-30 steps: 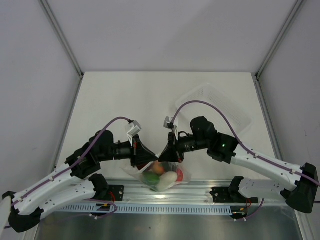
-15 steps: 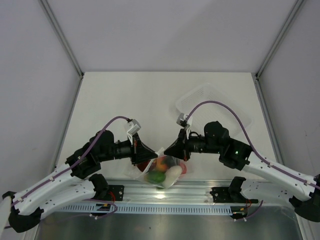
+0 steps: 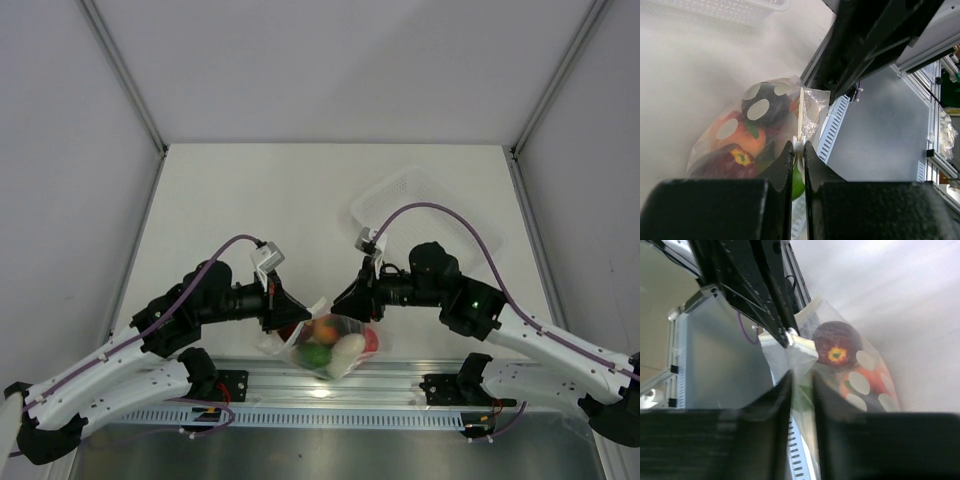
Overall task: Place the food in the zip-top bag and seal the zipper
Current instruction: Zip the zipper food storage bag at the center of the board.
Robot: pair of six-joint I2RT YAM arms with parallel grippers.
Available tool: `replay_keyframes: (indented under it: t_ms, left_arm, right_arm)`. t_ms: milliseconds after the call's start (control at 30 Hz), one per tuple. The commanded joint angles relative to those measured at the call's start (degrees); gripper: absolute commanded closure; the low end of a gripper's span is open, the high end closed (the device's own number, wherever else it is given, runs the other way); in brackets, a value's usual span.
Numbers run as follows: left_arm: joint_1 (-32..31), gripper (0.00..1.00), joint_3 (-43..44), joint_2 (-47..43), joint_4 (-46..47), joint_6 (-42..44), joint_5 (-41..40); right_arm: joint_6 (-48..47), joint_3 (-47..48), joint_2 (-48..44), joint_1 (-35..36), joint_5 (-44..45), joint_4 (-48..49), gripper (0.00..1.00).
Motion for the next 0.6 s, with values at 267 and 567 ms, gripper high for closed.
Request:
replay_keyframes:
  t_ms: [267, 567]
  left_arm:
    - [0.3, 1.0, 2.6, -1.1, 0.8, 0.8, 2.8]
    - [0.3, 0.99, 2.5, -1.1, 1.3, 0.9, 3.4]
  right_arm:
    - [-5.5, 8.3, 5.9, -3.4, -5.2, -4.7, 0.33]
    - [-6.1, 9.3, 11.4, -6.4, -17.0, -0.8, 0.38]
